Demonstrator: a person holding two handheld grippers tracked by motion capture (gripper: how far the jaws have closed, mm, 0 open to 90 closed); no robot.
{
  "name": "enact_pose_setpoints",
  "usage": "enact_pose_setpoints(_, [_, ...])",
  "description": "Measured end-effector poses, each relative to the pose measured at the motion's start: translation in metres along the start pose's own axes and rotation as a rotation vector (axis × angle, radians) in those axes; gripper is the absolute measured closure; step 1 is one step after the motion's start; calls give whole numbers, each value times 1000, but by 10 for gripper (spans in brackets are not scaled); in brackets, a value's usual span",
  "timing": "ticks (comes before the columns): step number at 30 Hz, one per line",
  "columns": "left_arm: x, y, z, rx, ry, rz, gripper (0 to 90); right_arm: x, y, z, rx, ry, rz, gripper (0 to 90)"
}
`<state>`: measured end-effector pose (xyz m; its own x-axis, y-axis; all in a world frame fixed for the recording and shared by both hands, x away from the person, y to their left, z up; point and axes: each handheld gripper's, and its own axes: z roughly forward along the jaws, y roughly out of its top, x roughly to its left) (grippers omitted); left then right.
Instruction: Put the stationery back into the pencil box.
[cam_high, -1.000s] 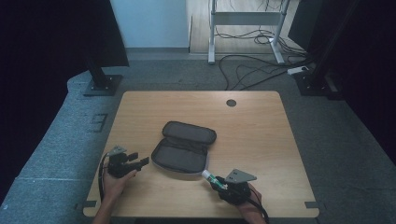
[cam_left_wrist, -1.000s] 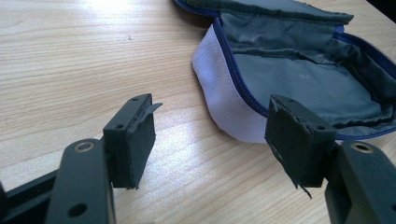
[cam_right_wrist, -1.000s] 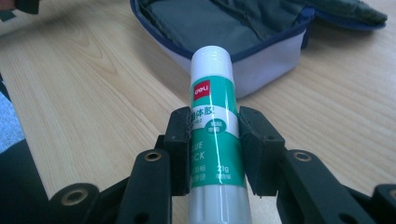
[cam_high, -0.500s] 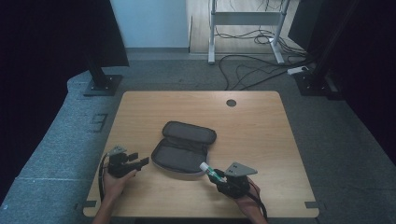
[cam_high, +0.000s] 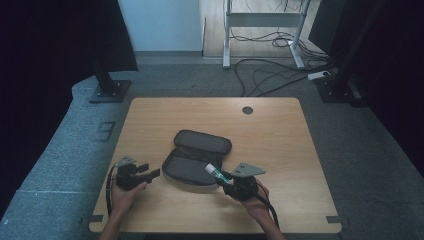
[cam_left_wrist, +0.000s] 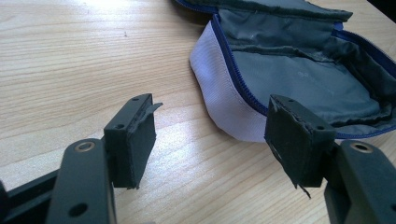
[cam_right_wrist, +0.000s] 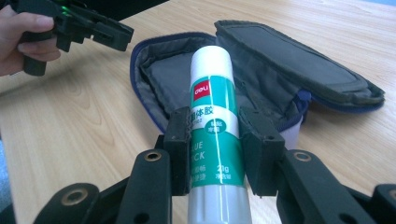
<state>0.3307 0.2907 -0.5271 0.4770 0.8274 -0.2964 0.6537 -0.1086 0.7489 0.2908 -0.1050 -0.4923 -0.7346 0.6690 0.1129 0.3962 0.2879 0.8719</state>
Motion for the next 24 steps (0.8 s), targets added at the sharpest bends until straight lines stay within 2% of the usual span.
enact_pose_setpoints(13, [2,-1,1,2,-3,-7,337,-5,12,36,24,17,2,653])
enact_pose_setpoints(24, [1,-1,2,8,-4,0,337,-2,17,58,48,24,-27,653])
